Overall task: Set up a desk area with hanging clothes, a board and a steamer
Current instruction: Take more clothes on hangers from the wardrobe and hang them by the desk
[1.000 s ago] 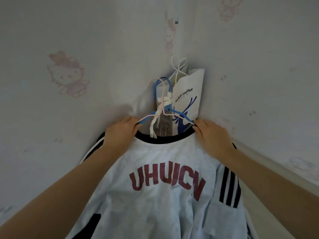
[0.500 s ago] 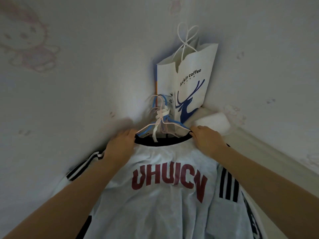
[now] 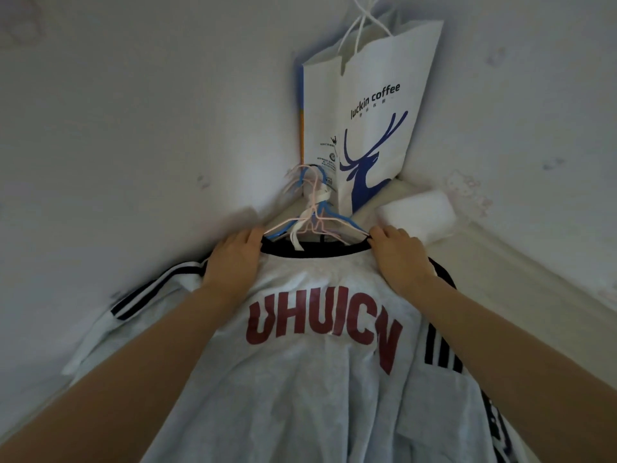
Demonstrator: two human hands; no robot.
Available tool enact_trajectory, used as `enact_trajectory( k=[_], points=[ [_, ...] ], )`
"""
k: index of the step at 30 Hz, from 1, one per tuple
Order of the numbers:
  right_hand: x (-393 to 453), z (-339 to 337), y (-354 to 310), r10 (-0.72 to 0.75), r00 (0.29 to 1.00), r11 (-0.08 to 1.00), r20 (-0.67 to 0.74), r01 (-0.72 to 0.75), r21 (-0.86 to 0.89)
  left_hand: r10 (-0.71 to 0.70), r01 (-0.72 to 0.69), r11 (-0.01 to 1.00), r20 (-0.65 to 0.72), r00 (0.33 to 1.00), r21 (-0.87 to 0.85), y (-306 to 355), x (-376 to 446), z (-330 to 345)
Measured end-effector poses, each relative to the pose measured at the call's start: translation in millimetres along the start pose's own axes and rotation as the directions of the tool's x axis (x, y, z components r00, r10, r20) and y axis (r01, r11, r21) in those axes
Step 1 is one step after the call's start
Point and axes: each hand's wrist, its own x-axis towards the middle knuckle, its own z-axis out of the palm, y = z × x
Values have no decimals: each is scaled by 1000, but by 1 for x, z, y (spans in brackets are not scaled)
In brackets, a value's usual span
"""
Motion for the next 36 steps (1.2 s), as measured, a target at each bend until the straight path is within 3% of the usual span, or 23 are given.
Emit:
enact_trajectory(
  k=[17,26,30,36],
  points=[
    [-35,-14,-4,58,998,992,37,-62,108,-7,8,1000,24,1000,-26,3,-21,-2],
    [-77,-53,-24,59,997,993,51,-64,99,55,-55,998,149,987,-1,22,-64,-26],
    [-111,-71,-41,58,997,994,59,-63,87,105,-97,993,116,988,-70,31,-97,-41],
    [-179,-93,-71,99,994,983,54,-106,151,173,-172,985,67,983,-23,42,-154,-60]
  ],
)
